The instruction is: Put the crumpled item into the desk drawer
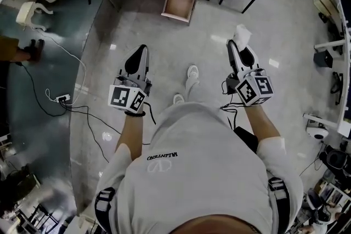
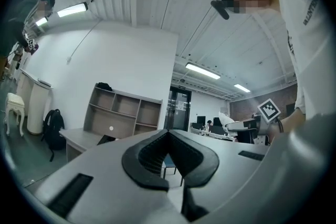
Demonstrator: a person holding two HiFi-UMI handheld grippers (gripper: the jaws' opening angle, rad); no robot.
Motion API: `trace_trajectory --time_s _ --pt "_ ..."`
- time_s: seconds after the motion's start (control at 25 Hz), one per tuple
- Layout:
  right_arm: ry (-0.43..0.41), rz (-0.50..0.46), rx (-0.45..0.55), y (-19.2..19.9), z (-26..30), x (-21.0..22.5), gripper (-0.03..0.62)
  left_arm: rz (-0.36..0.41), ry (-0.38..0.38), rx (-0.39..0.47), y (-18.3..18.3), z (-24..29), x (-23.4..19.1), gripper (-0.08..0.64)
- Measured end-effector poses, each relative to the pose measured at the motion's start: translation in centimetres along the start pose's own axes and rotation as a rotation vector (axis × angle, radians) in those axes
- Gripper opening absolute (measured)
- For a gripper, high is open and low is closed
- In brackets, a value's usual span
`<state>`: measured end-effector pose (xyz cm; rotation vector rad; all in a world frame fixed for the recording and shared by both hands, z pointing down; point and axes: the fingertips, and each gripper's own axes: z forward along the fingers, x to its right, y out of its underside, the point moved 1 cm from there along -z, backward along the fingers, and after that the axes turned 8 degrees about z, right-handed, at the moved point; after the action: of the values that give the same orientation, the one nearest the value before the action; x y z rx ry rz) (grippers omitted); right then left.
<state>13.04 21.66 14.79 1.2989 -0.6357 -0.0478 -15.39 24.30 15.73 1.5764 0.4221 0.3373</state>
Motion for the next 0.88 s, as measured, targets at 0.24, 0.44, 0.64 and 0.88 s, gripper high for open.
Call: trace_trajectory --time_s 0.24,0.44,0.64,0.88 --pt "-0.027 0.004 -0.022 -0.7 4.7 1.5 0.110 0.006 -0.011 -0.006 0.1 3.8 -1.7 -0.002" --pt "-0.047 0.019 -0.053 -1.0 9.0 3.6 0.110 0.000 -0.005 -0.029 1.5 8.4 -2.8 -0.002" --pt "-0.076 0.026 -0.086 -2.2 13.1 6.2 0.111 -0.010 0.000 -0.041 1.6 14.0 -3.1 -0.002" --pt "-0.122 0.036 -0.112 -4.0 17.8 9.7 0.110 -0.007 -0.014 -0.050 2.1 20.4 -3.5 -0.002"
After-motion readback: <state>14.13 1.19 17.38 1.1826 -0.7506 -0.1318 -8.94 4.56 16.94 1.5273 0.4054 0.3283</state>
